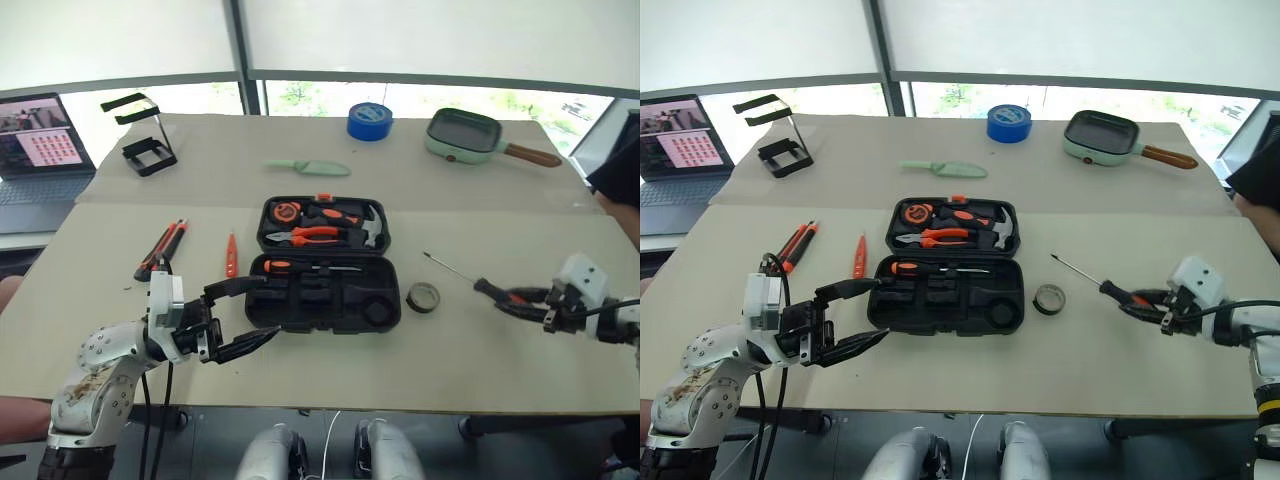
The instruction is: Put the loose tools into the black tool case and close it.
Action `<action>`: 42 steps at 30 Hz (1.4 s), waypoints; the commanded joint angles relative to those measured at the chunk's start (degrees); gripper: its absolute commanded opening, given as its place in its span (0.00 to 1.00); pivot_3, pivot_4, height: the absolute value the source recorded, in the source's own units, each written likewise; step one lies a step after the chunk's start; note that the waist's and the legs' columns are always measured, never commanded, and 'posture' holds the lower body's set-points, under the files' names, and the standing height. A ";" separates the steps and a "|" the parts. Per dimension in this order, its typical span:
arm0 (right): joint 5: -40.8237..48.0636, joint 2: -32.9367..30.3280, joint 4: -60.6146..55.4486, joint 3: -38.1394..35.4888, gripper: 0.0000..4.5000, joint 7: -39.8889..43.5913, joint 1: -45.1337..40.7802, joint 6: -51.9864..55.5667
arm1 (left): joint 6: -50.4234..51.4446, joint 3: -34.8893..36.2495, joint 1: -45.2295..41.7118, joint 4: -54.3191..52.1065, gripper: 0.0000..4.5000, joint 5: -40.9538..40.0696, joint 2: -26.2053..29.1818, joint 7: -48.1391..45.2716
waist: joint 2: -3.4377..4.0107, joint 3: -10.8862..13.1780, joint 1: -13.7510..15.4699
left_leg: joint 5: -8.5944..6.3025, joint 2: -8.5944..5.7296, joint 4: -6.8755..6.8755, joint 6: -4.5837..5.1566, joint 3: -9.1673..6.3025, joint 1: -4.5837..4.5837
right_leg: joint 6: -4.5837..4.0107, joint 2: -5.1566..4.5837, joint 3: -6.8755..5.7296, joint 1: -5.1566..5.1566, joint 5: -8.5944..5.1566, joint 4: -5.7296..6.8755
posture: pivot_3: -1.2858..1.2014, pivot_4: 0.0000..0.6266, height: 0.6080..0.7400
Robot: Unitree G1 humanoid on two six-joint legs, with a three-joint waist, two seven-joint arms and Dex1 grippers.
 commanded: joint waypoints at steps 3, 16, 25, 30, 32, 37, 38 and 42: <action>5.27 3.48 -19.02 6.26 0.23 2.79 -7.36 7.01 | -4.99 5.32 4.25 2.39 1.00 4.68 2.76 1.59 | -0.04 0.01 -0.46 | -0.15 0.14 -0.06 -0.46 -0.01 0.14 | -0.07 0.06 0.00 0.00 -0.01 0.03 | 0.52 0.24 1.00; -13.03 18.77 -13.24 29.30 0.23 -2.21 -22.77 9.96 | -6.87 6.71 7.69 3.76 1.00 6.71 3.70 2.82 | -0.07 0.01 1.40 | 0.18 -0.12 0.13 -0.04 -0.04 -1.05 | -0.58 0.08 -0.34 -0.99 0.37 0.02 | 0.52 0.24 1.00; -16.04 19.03 -5.46 29.45 0.23 -1.30 -26.64 9.62 | -7.27 5.35 2.16 2.55 1.00 5.68 0.87 5.89 | -0.13 0.01 0.58 | 0.27 -0.03 0.09 -0.22 0.11 -0.84 | -0.46 0.38 -0.19 -0.93 0.35 0.11 | 0.52 0.24 1.00; -17.06 19.09 -2.68 31.02 0.23 2.10 -28.28 7.32 | -8.23 6.05 2.87 6.34 1.00 5.76 1.78 3.48 | -0.13 0.01 -0.03 | 0.30 0.01 0.02 -0.24 0.11 -0.77 | -0.60 0.47 -0.12 -0.96 0.37 0.19 | 0.52 0.24 1.00; -17.60 19.90 -1.93 31.56 0.23 2.50 -28.85 6.82 | -8.92 6.17 2.84 7.94 1.00 5.96 2.21 2.50 | -0.13 0.01 -0.09 | 0.31 0.01 0.02 -0.23 0.12 -0.77 | -0.63 0.51 -0.12 -0.97 0.38 0.18 | 0.52 0.24 1.00; -19.20 21.88 0.93 31.85 0.23 1.76 -30.52 5.21 | -9.56 6.27 1.51 9.45 1.00 6.12 2.39 2.81 | -0.13 0.01 -0.06 | 0.31 0.01 0.04 -0.24 0.14 -0.79 | -0.63 0.49 -0.11 -0.98 0.38 0.17 | 0.52 0.24 1.00; -19.50 22.19 1.49 31.85 0.23 1.66 -30.74 4.99 | -9.63 6.21 1.53 9.44 1.00 6.12 2.36 2.86 | -0.13 0.01 -0.07 | 0.31 0.01 0.04 -0.24 0.14 -0.80 | -0.64 0.49 -0.12 -0.98 0.39 0.18 | 0.52 0.24 1.00; -19.81 23.51 3.43 31.64 0.23 0.89 -31.44 6.38 | -9.74 5.93 1.77 9.27 1.00 6.29 2.34 3.09 | -0.13 0.01 -0.15 | 0.31 0.01 0.03 -0.24 0.14 -0.79 | -0.66 0.48 -0.10 -0.99 0.40 0.18 | 0.52 0.24 1.00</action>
